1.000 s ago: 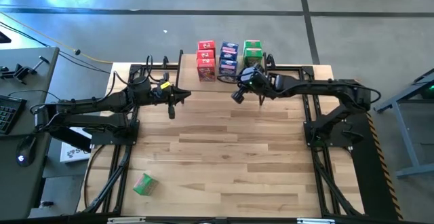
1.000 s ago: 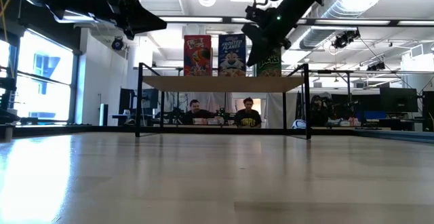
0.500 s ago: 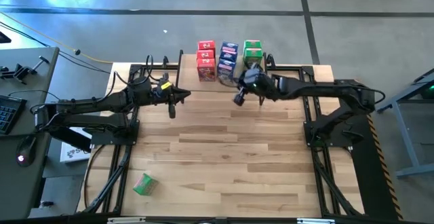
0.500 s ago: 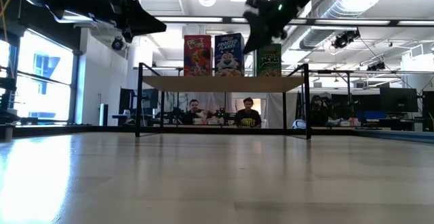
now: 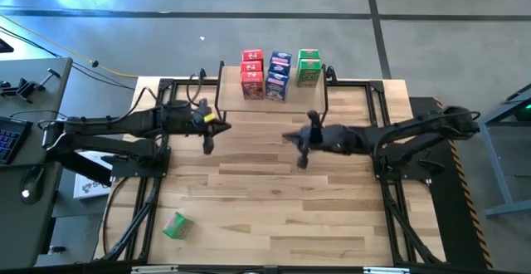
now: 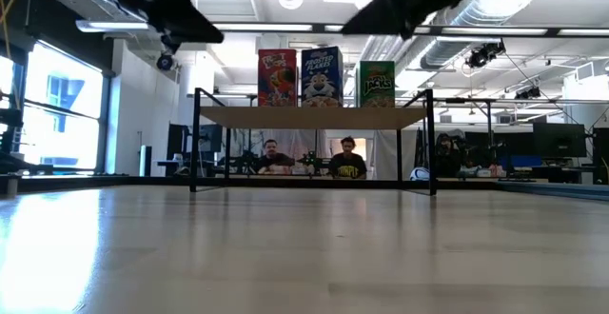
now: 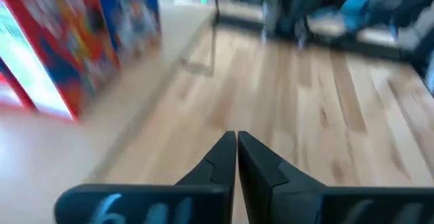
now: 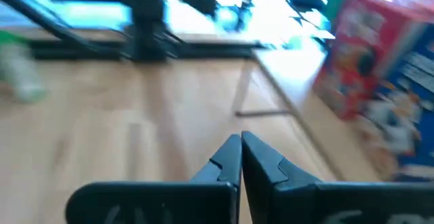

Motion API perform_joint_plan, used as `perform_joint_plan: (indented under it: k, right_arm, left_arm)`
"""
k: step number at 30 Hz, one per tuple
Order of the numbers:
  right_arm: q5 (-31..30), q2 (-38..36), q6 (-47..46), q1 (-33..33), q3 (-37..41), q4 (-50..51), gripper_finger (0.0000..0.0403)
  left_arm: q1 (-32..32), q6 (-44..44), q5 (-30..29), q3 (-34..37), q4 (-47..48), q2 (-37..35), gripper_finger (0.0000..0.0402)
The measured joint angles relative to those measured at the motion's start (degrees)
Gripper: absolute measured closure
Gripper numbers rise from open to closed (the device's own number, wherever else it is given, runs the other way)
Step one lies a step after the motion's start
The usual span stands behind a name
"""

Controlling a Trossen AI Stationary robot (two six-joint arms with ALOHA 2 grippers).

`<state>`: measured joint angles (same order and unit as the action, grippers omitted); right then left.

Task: Stack cereal on shelf
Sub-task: Put the green cereal box in front of the other green cereal box on the shelf

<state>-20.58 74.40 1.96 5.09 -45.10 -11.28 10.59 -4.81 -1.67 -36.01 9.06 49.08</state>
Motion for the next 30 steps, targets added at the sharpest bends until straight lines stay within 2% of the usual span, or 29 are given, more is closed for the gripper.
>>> perform_joint_plan:
  k: [3,9,13,18,23,26,30]
  right_arm:
    - [-0.4,-0.1,0.0,4.6,2.8,-6.5,0.0403]
    - [-2.7,1.0,-3.0,10.2,6.5,-12.5,0.0403]
    - [-6.1,1.0,-3.5,13.7,8.2,-13.5,0.0403]
    - [-6.9,1.0,-2.4,16.6,10.9,-16.4,0.0403]
    - [-5.9,1.0,-2.0,16.7,12.9,-18.7,0.0403]
    - [-4.5,1.0,-2.0,16.7,13.9,-20.4,0.0403]
    - [-2.8,1.0,-2.1,17.2,14.2,-20.7,0.0403]
  left_arm:
    - [-4.6,-5.2,-3.1,-3.3,10.1,0.1,0.0397]
    - [-16.9,-18.2,-9.6,-9.4,24.3,3.0,0.0386]
    - [-23.8,-29.9,-12.2,-14.3,35.5,7.3,0.0375]
    - [-30.7,-45.4,-15.3,-21.1,50.3,14.9,0.0371]
    - [-34.5,-58.5,-9.2,-27.9,64.2,22.3,0.037]
    - [-36.8,-62.6,-2.8,-30.6,68.2,25.8,0.0358]
    - [-39.8,-67.4,6.5,-32.3,68.6,29.1,0.0317]
